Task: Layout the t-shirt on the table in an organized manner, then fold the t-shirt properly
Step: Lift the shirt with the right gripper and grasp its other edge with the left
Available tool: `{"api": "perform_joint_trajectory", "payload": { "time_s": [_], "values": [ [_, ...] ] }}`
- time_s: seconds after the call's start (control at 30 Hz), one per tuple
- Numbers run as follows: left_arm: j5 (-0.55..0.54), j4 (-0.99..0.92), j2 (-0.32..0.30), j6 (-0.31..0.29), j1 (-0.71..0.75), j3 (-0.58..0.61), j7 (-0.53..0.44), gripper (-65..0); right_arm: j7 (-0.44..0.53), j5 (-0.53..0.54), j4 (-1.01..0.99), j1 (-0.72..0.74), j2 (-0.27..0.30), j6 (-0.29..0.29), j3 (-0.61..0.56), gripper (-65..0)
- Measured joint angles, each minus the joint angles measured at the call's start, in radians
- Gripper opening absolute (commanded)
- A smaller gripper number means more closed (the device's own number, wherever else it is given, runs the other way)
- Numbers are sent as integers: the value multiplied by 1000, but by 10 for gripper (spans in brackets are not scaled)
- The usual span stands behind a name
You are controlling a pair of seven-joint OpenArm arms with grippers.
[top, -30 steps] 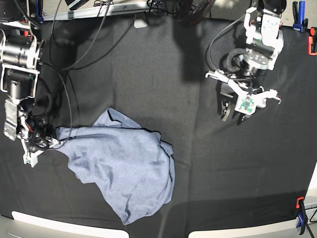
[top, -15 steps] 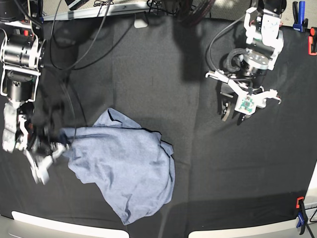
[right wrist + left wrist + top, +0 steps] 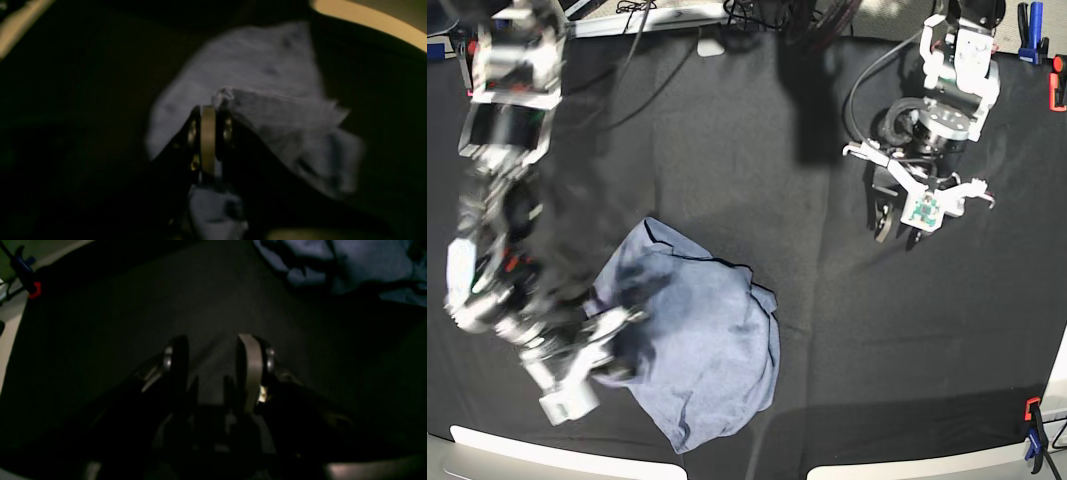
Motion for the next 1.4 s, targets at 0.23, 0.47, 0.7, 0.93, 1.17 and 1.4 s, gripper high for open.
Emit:
{"api": "perform_joint_trajectory", "payload": {
  "time_s": [0.23, 0.47, 0.7, 0.93, 1.17, 1.4],
  "values": [
    [0, 0, 0, 0, 0, 0, 8, -435, 11, -11, 62, -39, -188, 25, -37, -650],
    [0, 0, 0, 0, 0, 0, 11, -435, 31, -90, 62, -39, -322, 26, -263, -650],
    [0, 0, 0, 0, 0, 0, 14, -435, 113, -166, 62, -39, -406, 29, -400, -650],
    [0, 0, 0, 0, 0, 0, 15, -435, 243, -173, 62, -28, -401, 24, -532, -650],
    [0, 0, 0, 0, 0, 0, 17, -435, 304, -174, 62, -28, -401, 23, -546, -381],
    [0, 0, 0, 0, 0, 0, 17, -435, 303, -82, 62, 13, -401, 21, -547, -280]
  ]
}}
